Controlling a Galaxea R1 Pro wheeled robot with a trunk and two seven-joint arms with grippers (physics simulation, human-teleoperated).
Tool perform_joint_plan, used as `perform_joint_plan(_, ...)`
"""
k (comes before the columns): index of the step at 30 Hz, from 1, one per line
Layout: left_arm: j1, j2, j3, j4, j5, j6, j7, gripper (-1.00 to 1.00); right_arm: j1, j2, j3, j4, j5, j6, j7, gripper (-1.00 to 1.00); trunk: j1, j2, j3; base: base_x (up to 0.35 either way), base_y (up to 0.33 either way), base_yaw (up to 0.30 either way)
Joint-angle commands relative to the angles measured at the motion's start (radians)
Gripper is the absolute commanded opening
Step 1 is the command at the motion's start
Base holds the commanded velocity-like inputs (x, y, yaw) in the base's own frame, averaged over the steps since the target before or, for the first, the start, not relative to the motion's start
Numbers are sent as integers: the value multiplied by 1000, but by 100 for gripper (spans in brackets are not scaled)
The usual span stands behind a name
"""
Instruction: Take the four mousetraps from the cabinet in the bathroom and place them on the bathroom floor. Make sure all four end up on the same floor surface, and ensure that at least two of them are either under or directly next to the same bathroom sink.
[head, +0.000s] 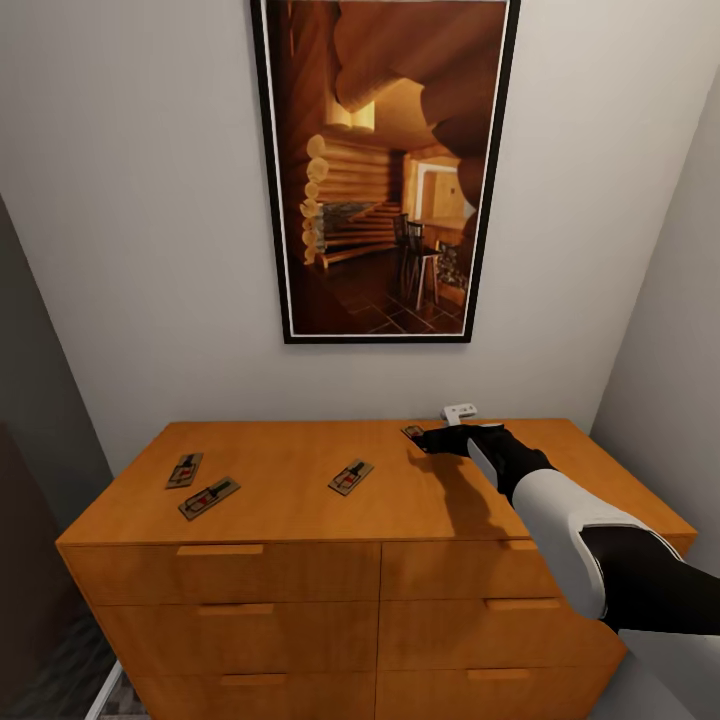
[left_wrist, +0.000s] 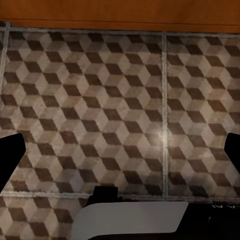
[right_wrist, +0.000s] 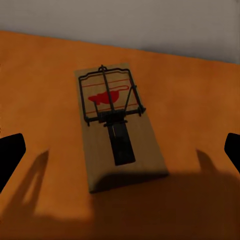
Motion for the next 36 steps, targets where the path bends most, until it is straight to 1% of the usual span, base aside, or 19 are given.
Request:
perform_joint_plan(1, 0, 0, 1, -1, 2, -1, 1, 100, 0, 0, 0, -2, 11, 5, 4, 100, 0, 0, -1, 5, 0, 0)
perform_joint_plan(14, 0, 0, 1, -1, 1, -1, 1, 100, 0, 2, 2, -2, 9, 5, 4, 100, 0, 0, -1, 67, 0, 0)
perform_joint_plan(36, 0, 0, 1, -1, 1, -1, 1, 100, 0, 3, 3, 3, 10, 5, 4, 100, 0, 0, -1, 5, 0, 0)
